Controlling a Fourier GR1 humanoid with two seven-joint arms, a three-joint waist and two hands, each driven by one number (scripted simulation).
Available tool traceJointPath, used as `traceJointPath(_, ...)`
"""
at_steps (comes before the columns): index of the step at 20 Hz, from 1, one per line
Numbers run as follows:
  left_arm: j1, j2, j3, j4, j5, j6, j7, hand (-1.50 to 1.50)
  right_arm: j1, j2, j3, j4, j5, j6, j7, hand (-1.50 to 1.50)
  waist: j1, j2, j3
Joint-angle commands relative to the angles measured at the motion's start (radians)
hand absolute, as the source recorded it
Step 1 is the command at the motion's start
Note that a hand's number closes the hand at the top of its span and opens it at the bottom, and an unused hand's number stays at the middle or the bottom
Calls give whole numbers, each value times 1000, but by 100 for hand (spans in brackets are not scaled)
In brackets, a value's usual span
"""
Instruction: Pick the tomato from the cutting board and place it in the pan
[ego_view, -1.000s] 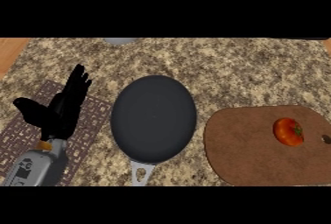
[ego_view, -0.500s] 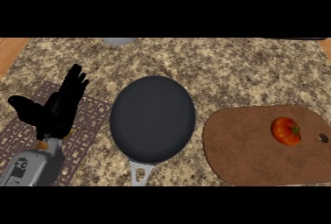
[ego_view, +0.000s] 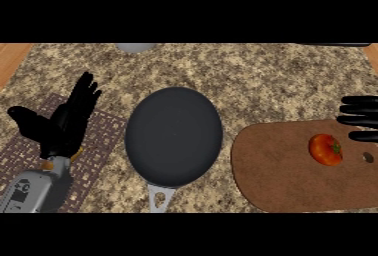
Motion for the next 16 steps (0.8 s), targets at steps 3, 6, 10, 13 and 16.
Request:
traceJointPath(3, 12, 32, 38, -1, 25, -28, 11, 0, 17, -1, 42, 122, 158, -182, -356, -150, -14, -9, -2)
traceJointPath(6, 22, 17, 28, 2, 18, -21, 8, 0, 42, 32, 17, 201, 186, -312, -389, -150, -25, -9, -1)
traceJointPath(10, 43, -5, 14, -8, -17, 12, -11, 0, 29, 49, 14, 249, 183, -349, -396, -150, -28, -13, -3)
traceJointPath(13, 37, 20, 44, -10, 16, -16, 15, 0, 51, 30, 25, 208, 142, -345, -396, -150, -41, -18, -3)
traceJointPath(16, 48, -2, 28, -2, -4, -9, -13, 0, 46, 43, 54, 204, 130, -340, -397, -150, -39, -17, -4)
